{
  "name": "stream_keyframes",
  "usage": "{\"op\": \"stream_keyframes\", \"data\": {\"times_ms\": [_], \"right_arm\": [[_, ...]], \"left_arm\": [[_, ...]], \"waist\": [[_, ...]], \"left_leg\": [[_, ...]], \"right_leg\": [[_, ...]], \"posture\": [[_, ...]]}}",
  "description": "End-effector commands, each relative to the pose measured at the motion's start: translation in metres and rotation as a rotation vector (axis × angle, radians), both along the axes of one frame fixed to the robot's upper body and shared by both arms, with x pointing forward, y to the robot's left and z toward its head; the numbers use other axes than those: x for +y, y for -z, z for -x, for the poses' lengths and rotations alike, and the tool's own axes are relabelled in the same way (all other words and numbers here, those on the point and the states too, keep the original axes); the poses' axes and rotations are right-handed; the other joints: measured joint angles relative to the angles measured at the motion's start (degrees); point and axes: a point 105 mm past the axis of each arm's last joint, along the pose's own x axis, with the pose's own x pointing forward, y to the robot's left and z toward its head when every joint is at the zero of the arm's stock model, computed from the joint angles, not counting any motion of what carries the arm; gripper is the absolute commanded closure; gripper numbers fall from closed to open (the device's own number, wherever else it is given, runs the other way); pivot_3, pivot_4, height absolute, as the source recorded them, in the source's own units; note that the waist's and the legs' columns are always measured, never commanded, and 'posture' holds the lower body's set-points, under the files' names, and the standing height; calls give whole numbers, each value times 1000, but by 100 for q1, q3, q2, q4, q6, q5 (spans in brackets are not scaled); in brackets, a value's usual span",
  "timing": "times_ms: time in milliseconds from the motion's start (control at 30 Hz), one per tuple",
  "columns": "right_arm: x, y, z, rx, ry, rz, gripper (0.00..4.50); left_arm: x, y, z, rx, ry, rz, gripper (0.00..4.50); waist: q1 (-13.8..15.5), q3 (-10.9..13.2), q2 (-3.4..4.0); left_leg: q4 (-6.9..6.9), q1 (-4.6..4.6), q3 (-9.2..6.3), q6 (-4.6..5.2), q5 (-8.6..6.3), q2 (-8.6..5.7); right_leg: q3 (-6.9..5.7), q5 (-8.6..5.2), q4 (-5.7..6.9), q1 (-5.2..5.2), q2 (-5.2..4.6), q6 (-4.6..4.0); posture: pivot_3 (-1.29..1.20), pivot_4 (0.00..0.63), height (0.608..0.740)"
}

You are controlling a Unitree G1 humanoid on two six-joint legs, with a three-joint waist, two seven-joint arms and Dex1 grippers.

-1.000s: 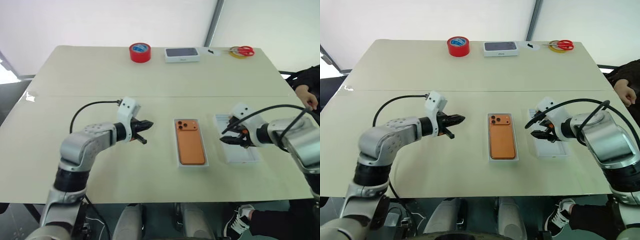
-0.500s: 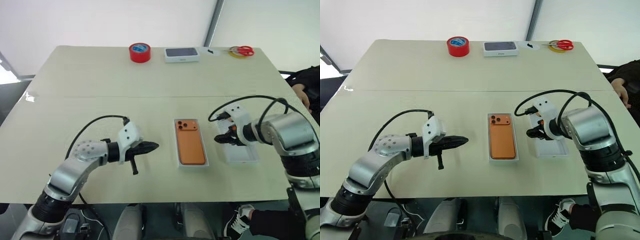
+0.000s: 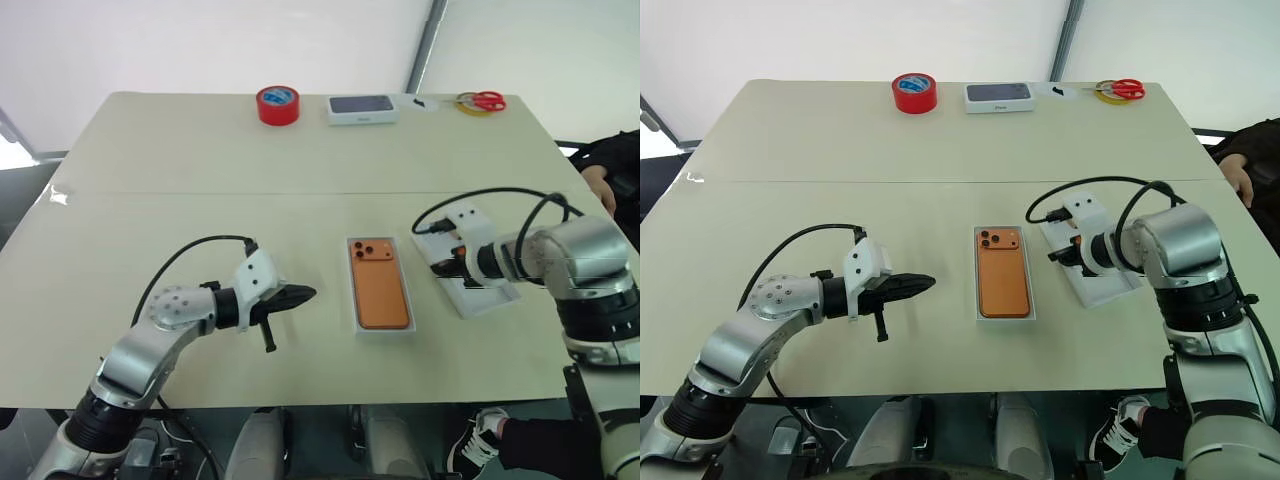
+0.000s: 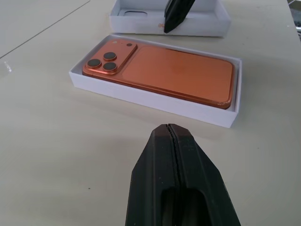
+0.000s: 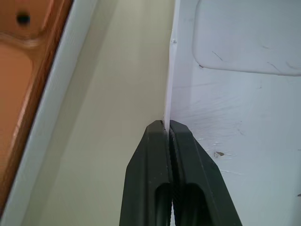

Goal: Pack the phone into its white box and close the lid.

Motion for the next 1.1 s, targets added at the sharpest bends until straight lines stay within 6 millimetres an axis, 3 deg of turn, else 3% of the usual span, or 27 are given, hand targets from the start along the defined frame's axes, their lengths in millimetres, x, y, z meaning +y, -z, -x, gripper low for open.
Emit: {"op": "stream_keyframes", "data": {"times_ms": [33, 167, 267, 333, 467, 633, 767, 933, 1033, 1100], "right_arm": [[17, -54, -12, -107, -42, -237, 4453], [64, -107, 0, -90, -279, -626, 4453], [87, -115, 10, -5, -364, -771, 4453], [105, -110, 18, 46, -397, -836, 4453], [143, -82, 31, 139, -432, -918, 4453], [173, -60, 29, 107, -227, -999, 4453], [180, -50, 30, 119, -20, -1039, 4453], [168, -37, 32, 121, 74, -1019, 4453], [165, -31, 38, 113, 25, -995, 3646], [159, -28, 38, 104, 9, -959, 2614]], "left_arm": [[14, -13, -11, -31, -84, 64, 4500], [36, -21, -30, -10, -240, 184, 4500], [44, -26, -36, 0, -292, 245, 4500], [46, -27, -38, 1, -306, 258, 4500], [44, -25, -39, -5, -303, 232, 4500], [37, -22, -39, -1, -286, 221, 4500], [30, -19, -37, 0, -269, 203, 4500], [18, -15, -36, 16, -234, 198, 4500], [6, -14, -38, 24, -212, 206, 4500], [-2, -14, -42, 29, -204, 214, 4500]], "waist": [[-17, 3, 6], [-33, 4, 6], [-54, 2, 4], [-49, 2, 4], [-102, -2, -3], [-106, -2, 2], [-101, -1, 3], [-105, -1, 6], [-110, -1, 7], [-116, 2, 11]], "left_leg": [[-1, 0, 0, 0, 0, 1], [-7, 2, -3, 6, -3, 10], [-6, 2, -4, 9, -5, 13], [-4, 2, -3, 9, -5, 10], [-2, 2, -2, 11, -6, 8], [-2, -4, -3, 11, -6, 11], [-1, -7, -5, 11, -6, 11], [-1, -6, -6, 11, -6, 10], [-1, -6, -6, 11, -6, 9], [-1, -6, -3, 11, -6, 9]], "right_leg": [[0, 1, 1, -1, 2, 2], [-3, 12, 2, -1, 13, 19], [-3, 12, 1, 3, 13, 20], [-3, 12, 0, 7, 9, 20], [0, 13, 0, 10, 6, 21], [0, 14, 11, -3, 6, 23], [1, 14, 11, -5, 4, 22], [1, 13, 7, -5, 4, 20], [1, 12, 6, -3, 4, 19], [2, 12, 5, -4, 5, 19]], "posture": [[0, 150, 732], [0, 150, 732], [0, 150, 732], [0, 150, 732], [0, 150, 732], [0, 150, 732], [0, 150, 732], [0, 150, 732], [0, 150, 732], [0, 150, 732]]}}
